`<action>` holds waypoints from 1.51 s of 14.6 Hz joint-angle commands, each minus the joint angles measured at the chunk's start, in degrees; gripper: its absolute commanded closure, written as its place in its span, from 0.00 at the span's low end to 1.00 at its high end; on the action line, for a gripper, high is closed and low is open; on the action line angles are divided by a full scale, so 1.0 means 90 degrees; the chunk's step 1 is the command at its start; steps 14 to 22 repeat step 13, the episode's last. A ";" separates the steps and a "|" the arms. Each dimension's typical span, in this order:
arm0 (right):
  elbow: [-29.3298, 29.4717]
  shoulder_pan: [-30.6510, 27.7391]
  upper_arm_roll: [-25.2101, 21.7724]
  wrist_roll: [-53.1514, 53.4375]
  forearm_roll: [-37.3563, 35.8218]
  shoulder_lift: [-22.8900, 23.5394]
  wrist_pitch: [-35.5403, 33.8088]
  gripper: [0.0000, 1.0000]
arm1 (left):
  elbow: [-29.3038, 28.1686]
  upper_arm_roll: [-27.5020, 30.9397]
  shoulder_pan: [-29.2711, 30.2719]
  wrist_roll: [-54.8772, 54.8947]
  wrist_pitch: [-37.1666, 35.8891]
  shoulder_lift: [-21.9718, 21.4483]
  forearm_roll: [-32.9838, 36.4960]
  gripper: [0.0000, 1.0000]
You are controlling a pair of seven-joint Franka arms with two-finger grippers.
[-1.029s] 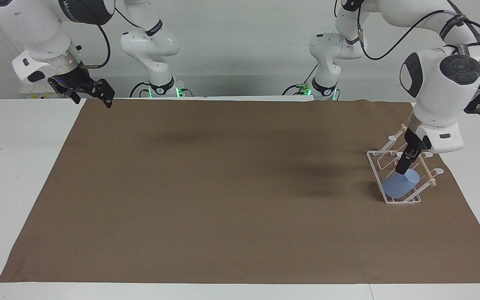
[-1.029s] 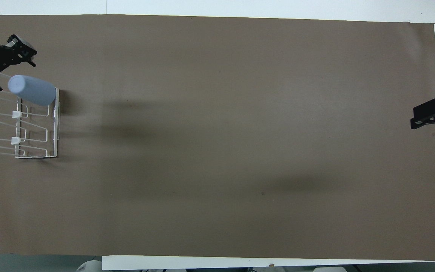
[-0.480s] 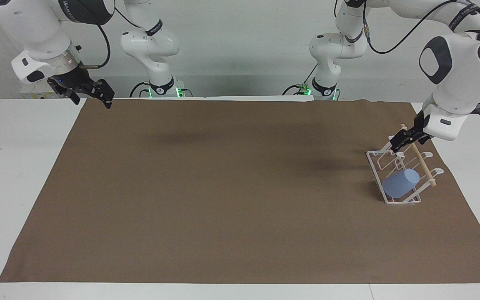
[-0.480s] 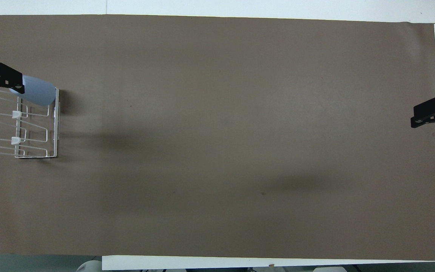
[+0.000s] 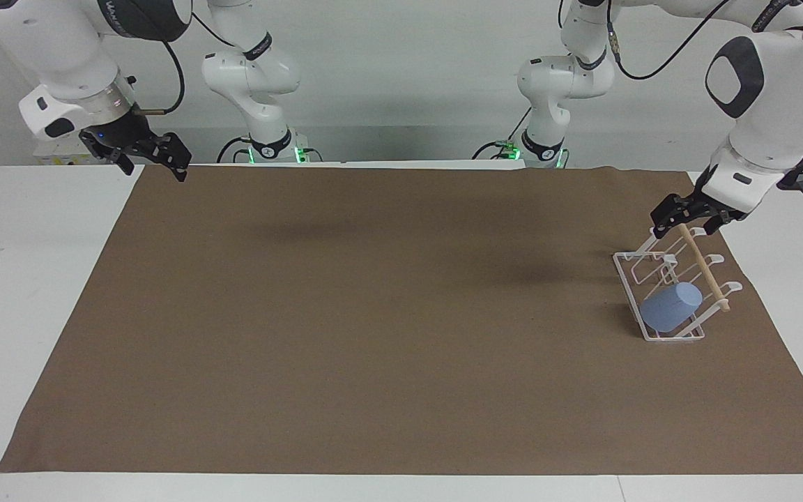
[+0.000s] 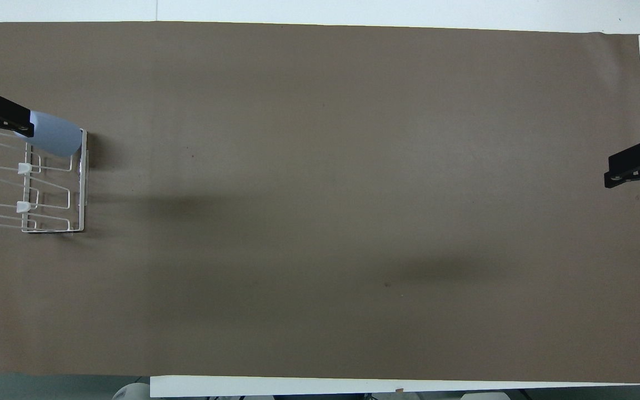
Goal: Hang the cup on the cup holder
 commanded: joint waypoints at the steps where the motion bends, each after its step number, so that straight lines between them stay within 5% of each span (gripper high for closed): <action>1: -0.0129 -0.0056 -0.0007 -0.0137 0.0103 -0.0111 0.0124 0.01 | 0.0051 0.0004 0.0007 0.0186 0.0154 0.0013 -0.0125 0.00; 22: -0.0109 -0.0056 -0.0007 -0.0137 0.0103 -0.0102 0.0124 0.01 | -0.0173 -0.0035 0.0163 0.0157 0.0222 -0.0065 -0.0203 0.00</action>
